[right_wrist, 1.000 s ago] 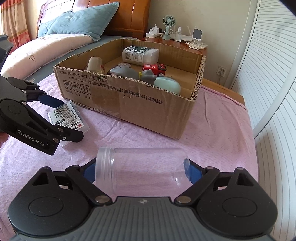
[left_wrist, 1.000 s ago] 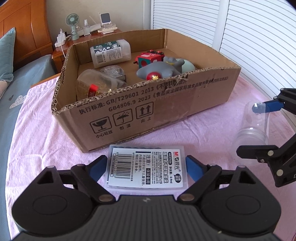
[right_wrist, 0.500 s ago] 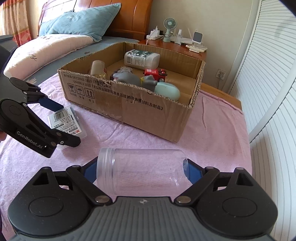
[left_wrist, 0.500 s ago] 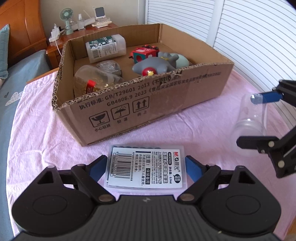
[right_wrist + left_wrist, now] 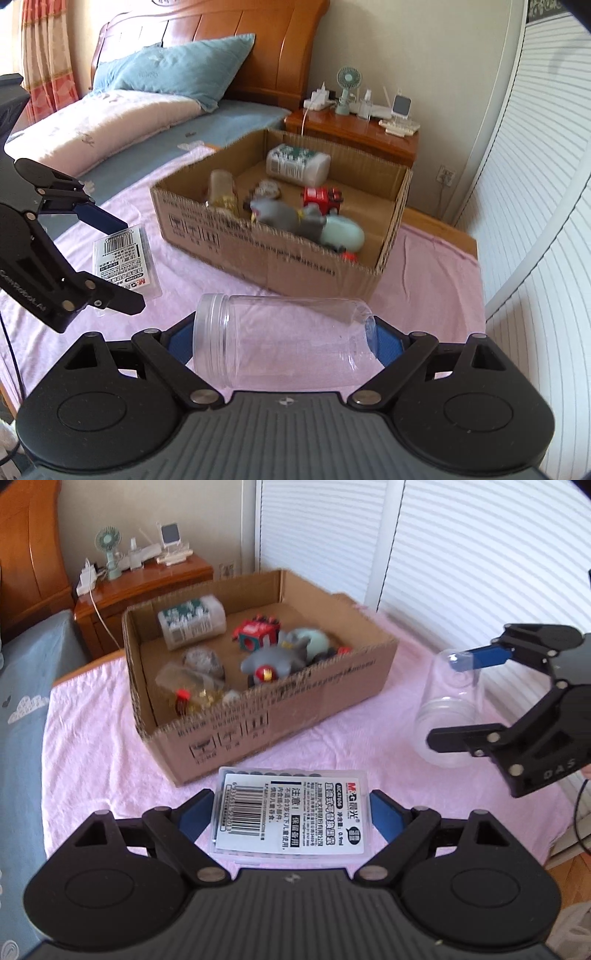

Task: Organize rigid objects
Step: 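Carry the battery pack and jar into the box and open both tools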

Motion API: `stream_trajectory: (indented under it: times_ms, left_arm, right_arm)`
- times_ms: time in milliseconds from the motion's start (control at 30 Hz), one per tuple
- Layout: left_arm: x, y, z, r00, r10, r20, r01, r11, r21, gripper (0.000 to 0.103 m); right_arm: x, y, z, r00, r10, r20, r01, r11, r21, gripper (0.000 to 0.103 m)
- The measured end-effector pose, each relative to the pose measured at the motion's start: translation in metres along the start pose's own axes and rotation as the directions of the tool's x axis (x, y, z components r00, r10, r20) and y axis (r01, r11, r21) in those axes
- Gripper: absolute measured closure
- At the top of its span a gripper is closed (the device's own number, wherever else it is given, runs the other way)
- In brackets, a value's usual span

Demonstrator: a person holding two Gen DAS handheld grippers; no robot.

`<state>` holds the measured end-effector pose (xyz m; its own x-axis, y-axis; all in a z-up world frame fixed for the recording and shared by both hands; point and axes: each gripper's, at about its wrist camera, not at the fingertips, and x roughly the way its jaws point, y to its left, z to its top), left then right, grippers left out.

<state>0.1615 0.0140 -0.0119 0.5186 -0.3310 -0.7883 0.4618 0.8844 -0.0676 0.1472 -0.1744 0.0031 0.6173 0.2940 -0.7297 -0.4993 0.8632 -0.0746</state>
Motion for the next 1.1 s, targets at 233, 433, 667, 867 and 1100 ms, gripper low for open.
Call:
stream_trajectory:
  times_ms: [233,433,667,867,1100]
  left_arm:
    - [-0.010,0.008,0.036,0.997,0.034,0.069,-0.036,0.999,0.036,0.014]
    - [0.014,0.029,0.082,0.994,0.072,0.087,-0.074,0.997,0.019,0.015]
    - [0.069,0.057,0.117,0.988,0.149,0.041,-0.149,0.989,-0.017,0.014]
    - [0.098,0.080,0.127,0.979,0.205,0.014,-0.203,0.974,-0.102,0.014]
    - [0.083,0.082,0.120,0.972,0.225,0.071,-0.217,0.970,-0.113,0.011]
  right_arm:
    - [-0.005,-0.006,0.020,0.999,0.012,0.042,-0.012,1.000,0.013,0.008]
    - [0.005,-0.017,0.037,0.999,0.019,0.049,-0.021,0.999,0.033,0.008]
    - [0.025,-0.034,0.054,0.999,0.019,0.039,-0.021,0.998,0.057,0.008]
    - [0.039,-0.042,0.062,1.000,0.010,0.025,-0.011,0.998,0.055,0.008]
    - [0.053,-0.049,0.077,1.000,0.000,0.013,-0.001,0.998,0.063,0.008]
